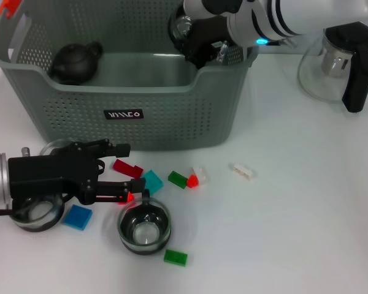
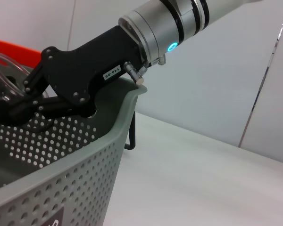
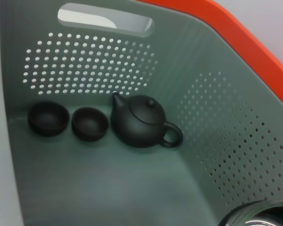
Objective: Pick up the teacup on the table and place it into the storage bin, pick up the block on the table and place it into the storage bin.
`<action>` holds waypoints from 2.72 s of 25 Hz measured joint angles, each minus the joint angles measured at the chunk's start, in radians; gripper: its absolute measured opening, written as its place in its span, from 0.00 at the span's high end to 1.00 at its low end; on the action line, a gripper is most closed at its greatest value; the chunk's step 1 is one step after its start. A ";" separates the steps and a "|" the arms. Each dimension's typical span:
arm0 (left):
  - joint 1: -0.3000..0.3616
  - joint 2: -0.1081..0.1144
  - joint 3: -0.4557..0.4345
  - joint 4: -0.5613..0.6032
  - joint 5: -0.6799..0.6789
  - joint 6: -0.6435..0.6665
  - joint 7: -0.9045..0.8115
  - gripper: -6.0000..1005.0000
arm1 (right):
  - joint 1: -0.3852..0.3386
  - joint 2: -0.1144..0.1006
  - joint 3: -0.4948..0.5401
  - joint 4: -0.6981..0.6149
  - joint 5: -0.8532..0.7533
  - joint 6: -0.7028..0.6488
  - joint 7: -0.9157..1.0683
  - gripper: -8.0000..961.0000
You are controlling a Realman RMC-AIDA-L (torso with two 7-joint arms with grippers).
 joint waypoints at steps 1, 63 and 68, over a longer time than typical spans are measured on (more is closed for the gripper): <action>0.000 0.000 0.000 0.000 0.000 0.000 0.000 0.13 | 0.000 0.000 0.000 0.000 0.000 -0.001 0.000 0.93; 0.028 0.019 -0.029 -0.001 0.009 0.010 0.011 0.13 | -0.537 -0.002 -0.186 -1.098 0.162 -0.530 0.339 0.16; 0.040 0.024 -0.026 0.006 0.020 0.022 0.018 0.13 | -0.585 -0.003 -0.183 -1.139 0.168 -0.684 0.368 0.17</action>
